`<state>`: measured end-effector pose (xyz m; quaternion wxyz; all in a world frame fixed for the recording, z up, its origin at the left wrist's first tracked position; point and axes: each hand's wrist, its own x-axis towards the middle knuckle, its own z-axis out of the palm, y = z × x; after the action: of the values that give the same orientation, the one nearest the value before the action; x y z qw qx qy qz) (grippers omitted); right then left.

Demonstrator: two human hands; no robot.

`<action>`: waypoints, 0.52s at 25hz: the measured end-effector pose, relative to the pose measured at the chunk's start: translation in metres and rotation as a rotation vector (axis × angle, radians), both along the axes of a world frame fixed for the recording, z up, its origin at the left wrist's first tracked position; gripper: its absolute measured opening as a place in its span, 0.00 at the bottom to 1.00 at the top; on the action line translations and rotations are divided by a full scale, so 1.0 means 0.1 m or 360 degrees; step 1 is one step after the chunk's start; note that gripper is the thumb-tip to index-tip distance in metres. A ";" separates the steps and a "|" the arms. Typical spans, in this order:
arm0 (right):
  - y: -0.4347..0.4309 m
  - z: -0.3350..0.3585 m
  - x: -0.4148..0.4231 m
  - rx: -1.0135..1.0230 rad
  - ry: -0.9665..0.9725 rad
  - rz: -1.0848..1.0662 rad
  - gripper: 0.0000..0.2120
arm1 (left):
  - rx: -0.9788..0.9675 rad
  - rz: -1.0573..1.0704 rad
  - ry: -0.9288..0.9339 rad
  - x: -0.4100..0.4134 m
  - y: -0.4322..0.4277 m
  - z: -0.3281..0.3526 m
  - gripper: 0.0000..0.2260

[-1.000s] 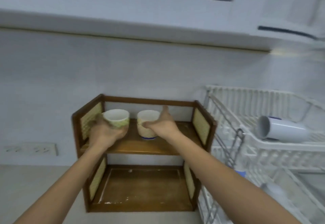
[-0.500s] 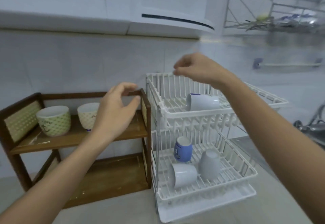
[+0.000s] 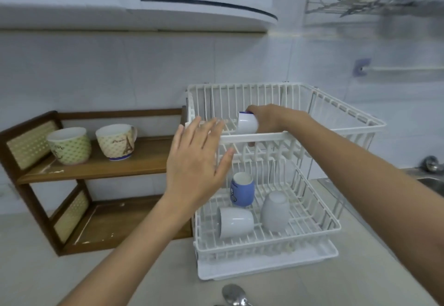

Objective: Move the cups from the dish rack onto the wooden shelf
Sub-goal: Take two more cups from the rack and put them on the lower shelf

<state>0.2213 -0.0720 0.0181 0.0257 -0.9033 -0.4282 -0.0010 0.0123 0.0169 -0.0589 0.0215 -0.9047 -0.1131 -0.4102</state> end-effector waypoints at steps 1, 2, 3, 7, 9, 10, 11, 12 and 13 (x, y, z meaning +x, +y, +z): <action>0.01 -0.02 0.00 0.0054 -0.0061 0.0014 0.36 | 0.0009 0.0023 -0.0004 0.00 0.00 0.00 0.26; 0.01 -0.04 -0.01 0.0118 -0.0120 0.0013 0.34 | 0.0021 0.0044 -0.0013 -0.01 -0.01 -0.01 0.26; -0.01 -0.03 -0.02 0.0214 -0.0157 0.0008 0.34 | 0.0033 0.0066 -0.0025 -0.01 -0.02 -0.02 0.25; -0.26 0.12 -0.15 0.1043 -0.0006 -0.0026 0.37 | 0.0007 0.0149 -0.0061 0.02 -0.07 0.00 0.25; -0.52 0.21 -0.30 0.1536 0.0183 -0.0042 0.35 | 0.0020 0.0110 -0.0223 0.03 -0.19 -0.14 0.24; -0.66 0.24 -0.39 0.1734 0.0301 -0.0009 0.34 | -0.0038 -0.0006 -0.0366 0.03 -0.29 -0.30 0.22; -0.83 0.23 -0.47 0.1877 0.0426 0.0053 0.32 | -0.0253 -0.0168 -0.0483 0.05 -0.46 -0.52 0.19; -1.01 0.19 -0.55 0.1964 0.0534 0.0132 0.31 | -0.0650 -0.0294 -0.0550 0.08 -0.66 -0.75 0.16; -1.18 0.11 -0.63 0.1999 0.0631 0.0211 0.29 | -0.1159 -0.0352 -0.0562 0.10 -0.86 -0.95 0.15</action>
<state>0.1586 -0.1905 0.0293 0.6258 -0.6715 -0.3881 -0.0826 0.0228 -0.0693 -0.1541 -0.3637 -0.7757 -0.1548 -0.4919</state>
